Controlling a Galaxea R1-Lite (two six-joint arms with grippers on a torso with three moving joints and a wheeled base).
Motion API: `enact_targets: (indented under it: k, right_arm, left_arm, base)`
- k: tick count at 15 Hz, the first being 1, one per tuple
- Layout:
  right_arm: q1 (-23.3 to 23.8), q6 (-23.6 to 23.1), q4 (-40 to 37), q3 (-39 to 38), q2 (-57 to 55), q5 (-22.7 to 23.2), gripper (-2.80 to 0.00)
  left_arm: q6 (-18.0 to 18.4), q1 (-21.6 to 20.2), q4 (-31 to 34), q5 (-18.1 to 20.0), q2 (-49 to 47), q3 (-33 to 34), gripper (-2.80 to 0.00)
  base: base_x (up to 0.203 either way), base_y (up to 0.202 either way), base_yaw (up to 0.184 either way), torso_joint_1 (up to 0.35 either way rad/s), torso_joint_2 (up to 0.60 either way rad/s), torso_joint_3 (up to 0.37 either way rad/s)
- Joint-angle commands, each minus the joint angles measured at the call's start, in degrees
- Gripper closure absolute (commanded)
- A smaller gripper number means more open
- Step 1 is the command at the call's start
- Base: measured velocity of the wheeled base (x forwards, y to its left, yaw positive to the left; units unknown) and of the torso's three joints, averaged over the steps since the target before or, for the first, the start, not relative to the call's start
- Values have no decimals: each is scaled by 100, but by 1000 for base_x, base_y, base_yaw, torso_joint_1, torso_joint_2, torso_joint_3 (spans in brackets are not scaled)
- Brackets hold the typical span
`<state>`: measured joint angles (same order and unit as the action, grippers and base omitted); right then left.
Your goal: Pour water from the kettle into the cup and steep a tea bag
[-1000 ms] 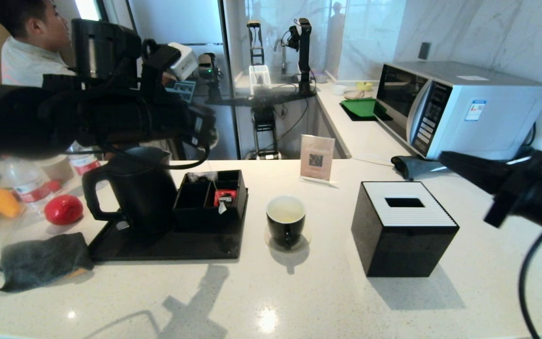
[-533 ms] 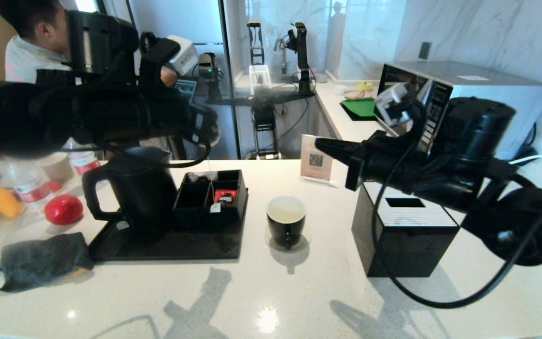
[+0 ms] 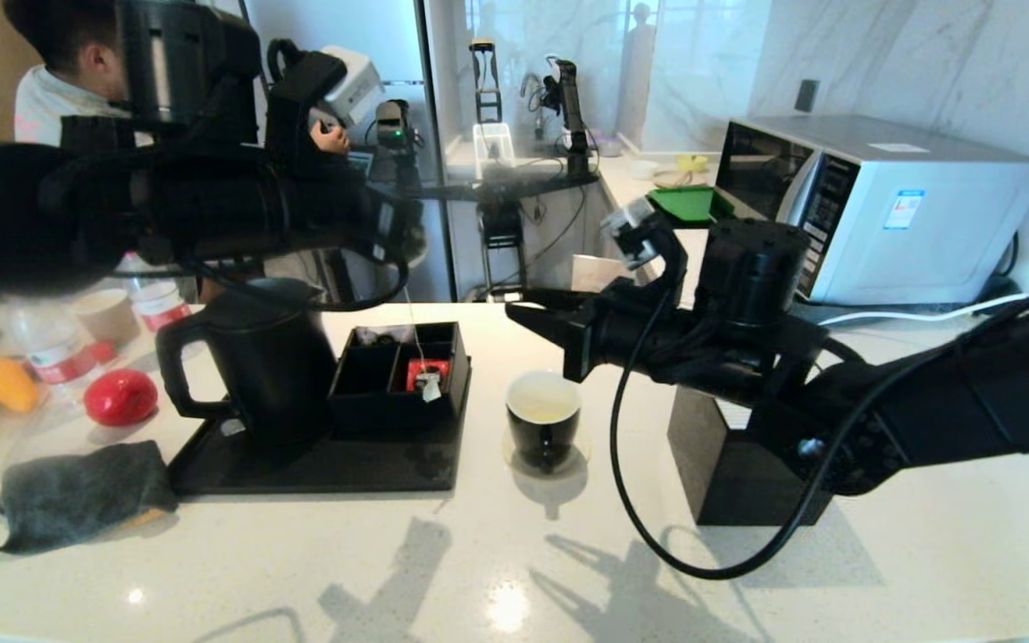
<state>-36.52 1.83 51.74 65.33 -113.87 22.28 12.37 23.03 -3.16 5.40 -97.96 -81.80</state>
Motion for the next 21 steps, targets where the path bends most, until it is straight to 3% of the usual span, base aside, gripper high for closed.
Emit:
enact_targets:
  k: [1,6,21]
  right_arm:
    - [-109,140,35,97,-198,22,-280]
    - [-182,266,328,215,-592,238,-280]
    - [-434,635,877,973,-1487,251,-280]
  left_arm:
    - [11,51,-1,5,-3,-29,0]
    - [10,143,-1,5,-3,-84,0]
    - [11,653,34,-206,9,-402,0]
  base:
    - [0,0,0,0,0,0]
    - [0,0,0,0,0,0]
    - [0,0,0,0,0,0]
